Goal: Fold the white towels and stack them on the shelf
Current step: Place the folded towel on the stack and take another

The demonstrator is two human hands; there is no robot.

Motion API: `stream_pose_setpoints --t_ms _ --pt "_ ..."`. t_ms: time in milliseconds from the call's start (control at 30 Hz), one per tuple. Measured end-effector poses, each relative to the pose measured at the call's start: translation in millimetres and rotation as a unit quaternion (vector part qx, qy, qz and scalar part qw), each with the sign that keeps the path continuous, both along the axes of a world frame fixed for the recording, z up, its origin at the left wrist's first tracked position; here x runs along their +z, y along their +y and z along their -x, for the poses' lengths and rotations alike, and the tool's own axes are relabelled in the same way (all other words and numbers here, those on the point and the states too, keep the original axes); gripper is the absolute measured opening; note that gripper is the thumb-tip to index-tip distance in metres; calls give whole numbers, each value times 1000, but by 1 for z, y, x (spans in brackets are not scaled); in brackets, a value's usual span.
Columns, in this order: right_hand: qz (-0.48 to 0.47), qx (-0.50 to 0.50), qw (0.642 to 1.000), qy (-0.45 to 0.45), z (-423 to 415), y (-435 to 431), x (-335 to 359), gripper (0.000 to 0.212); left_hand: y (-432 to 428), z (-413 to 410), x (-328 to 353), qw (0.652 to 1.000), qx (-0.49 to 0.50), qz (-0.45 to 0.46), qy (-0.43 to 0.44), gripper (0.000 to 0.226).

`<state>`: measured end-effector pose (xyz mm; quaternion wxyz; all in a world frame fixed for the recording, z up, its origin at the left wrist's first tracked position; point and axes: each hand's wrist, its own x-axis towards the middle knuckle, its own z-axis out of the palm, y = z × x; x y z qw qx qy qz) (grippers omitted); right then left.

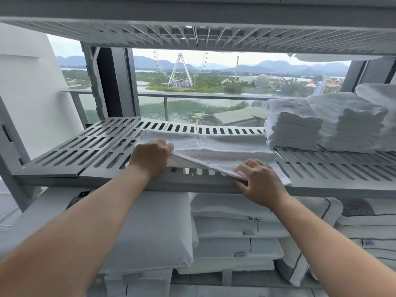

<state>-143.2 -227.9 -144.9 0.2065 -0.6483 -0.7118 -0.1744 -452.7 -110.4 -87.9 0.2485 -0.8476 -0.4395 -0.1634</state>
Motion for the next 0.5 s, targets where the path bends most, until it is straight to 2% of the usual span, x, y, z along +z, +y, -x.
stream_pose_setpoints --t_ms 133,300,400,500 --pt "-48 -72 996 -38 -7 25 15 2 31 -21 23 998 60 -26 -17 23" --pt "-77 -226 969 -54 -19 89 72 19 96 -42 47 998 63 -10 4 26" --pt "-36 -281 955 -89 -23 136 102 24 142 -54 56 997 71 10 22 26" --pt "25 -302 947 -110 -30 185 104 29 180 -67 49 995 77 38 42 31"
